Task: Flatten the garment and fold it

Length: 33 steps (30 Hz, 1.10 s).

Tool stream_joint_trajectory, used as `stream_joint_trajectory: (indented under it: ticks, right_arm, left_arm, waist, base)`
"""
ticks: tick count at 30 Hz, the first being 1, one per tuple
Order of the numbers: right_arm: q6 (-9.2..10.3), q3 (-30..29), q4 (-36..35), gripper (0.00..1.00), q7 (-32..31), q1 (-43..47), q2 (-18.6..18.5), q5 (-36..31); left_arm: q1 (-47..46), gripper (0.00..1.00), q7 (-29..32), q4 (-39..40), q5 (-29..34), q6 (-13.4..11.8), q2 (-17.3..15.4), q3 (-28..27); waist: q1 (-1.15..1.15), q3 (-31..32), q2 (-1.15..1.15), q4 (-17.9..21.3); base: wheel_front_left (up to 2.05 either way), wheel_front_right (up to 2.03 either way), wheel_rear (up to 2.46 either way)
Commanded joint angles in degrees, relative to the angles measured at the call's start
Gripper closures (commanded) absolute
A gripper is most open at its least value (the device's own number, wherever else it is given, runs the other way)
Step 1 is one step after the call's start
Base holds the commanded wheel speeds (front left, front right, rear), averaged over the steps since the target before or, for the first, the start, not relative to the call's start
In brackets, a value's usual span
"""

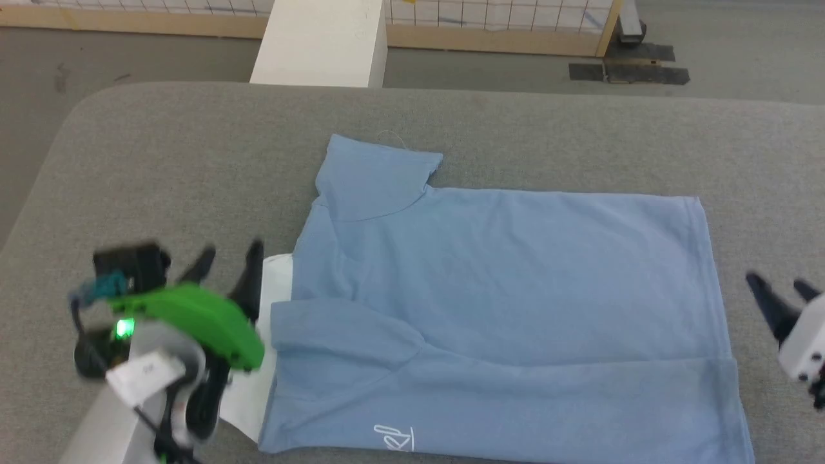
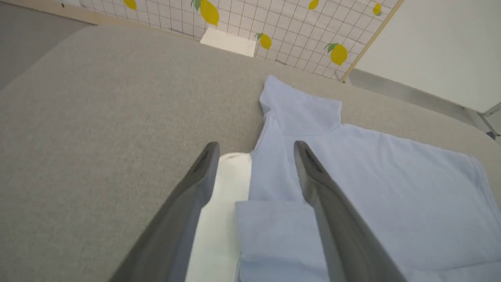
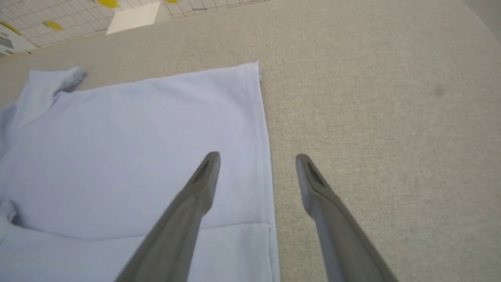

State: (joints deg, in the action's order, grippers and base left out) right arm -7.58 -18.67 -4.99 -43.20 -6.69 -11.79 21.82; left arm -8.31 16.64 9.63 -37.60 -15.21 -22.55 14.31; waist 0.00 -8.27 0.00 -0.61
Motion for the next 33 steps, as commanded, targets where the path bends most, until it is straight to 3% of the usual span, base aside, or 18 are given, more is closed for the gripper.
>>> stream_joint_trajectory:
  ticks: [1, 8, 14, 23, 33]
  right_arm:
    - [0.09, 0.31, 0.07, 0.00, 0.68, -2.40, 0.24, -0.20]
    - [0.09, 2.32, 3.45, 0.00, 2.17, -11.82, 0.12, -2.48]
    - [0.09, 4.87, 4.40, 0.00, 2.31, -16.92, -0.34, -2.85]
    - [0.09, 7.25, 3.11, 0.00, 1.84, -19.15, -1.12, -1.49]
    - [0.09, 5.38, -0.20, 0.00, 1.58, -17.68, -2.35, 0.15]
  left_arm:
    - [-3.70, 0.00, -1.40, -1.98, 1.15, 1.54, -0.05, 0.78]
    - [-22.45, 0.00, -6.76, -18.08, 3.50, 8.19, 3.74, 3.87]
    - [-37.30, 0.00, -3.47, -33.03, 3.89, 11.33, 6.19, 6.13]
    - [-52.70, 0.00, 9.50, -48.01, 6.70, 9.54, 6.34, 9.63]
    - [-55.53, 0.00, 23.48, -55.24, 6.45, 8.10, 6.10, 12.19]
  waist:
    - [0.00, -1.29, 0.00, 0.32]
    - [0.00, -6.96, 0.00, 1.27]
    - [0.00, -12.91, 0.00, 2.63]
    - [0.00, -19.54, 0.00, 5.04]
    - [0.00, -23.12, 0.00, 5.63]
  base:
    - [0.00, 0.00, 0.00]
    - [0.00, 0.00, 0.00]
    - [0.00, 0.00, 0.00]
    - [0.00, 0.00, 0.00]
    - [0.00, 0.00, 0.00]
